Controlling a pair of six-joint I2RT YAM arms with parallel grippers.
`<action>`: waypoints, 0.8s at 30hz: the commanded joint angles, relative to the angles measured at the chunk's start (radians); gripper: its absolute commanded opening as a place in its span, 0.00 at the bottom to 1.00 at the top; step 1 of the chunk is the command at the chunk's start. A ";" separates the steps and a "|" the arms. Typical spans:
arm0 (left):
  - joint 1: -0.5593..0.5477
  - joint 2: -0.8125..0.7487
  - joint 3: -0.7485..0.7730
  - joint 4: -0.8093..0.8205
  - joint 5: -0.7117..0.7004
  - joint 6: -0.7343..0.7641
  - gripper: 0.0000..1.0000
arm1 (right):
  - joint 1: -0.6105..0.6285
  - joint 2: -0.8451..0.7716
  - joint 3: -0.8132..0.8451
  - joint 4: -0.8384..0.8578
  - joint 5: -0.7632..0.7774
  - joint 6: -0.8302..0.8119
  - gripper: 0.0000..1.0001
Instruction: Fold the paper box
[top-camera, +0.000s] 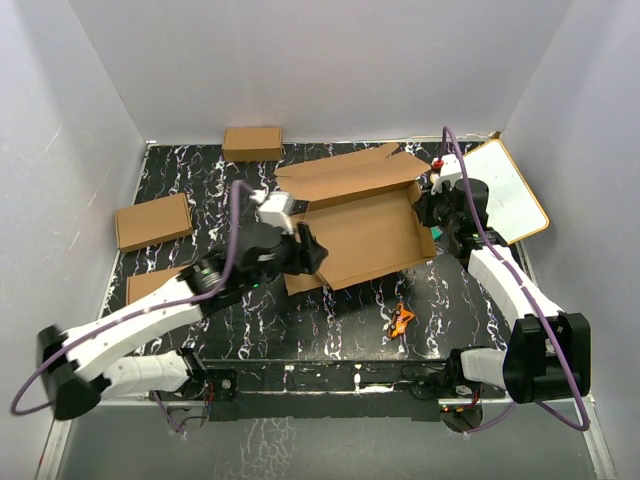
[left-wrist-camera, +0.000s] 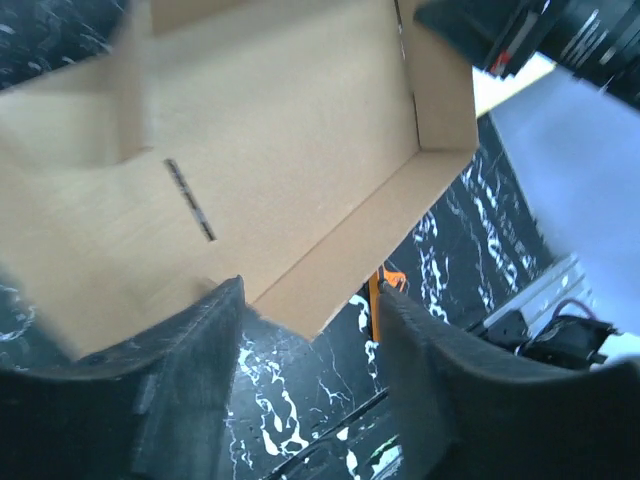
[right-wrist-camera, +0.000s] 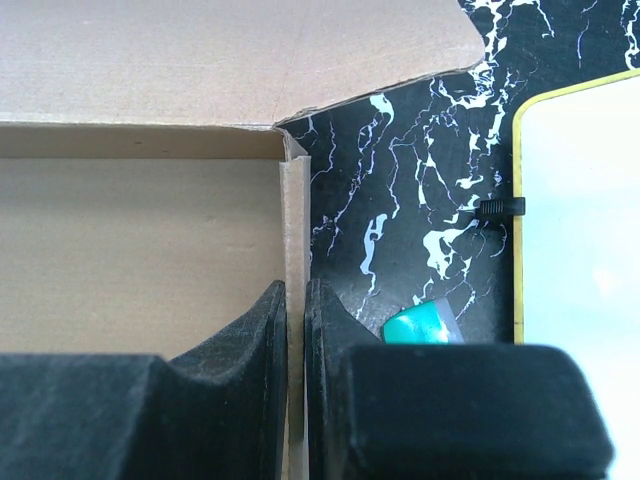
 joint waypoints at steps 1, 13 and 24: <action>0.023 -0.223 -0.112 -0.112 -0.192 -0.052 0.61 | -0.011 -0.040 0.005 0.119 -0.024 0.023 0.08; 0.181 -0.233 -0.226 -0.033 -0.078 -0.161 0.74 | -0.014 -0.042 -0.001 0.119 -0.044 0.024 0.08; 0.204 -0.095 -0.156 0.050 0.003 -0.139 0.08 | -0.013 -0.039 -0.013 0.130 -0.042 0.023 0.08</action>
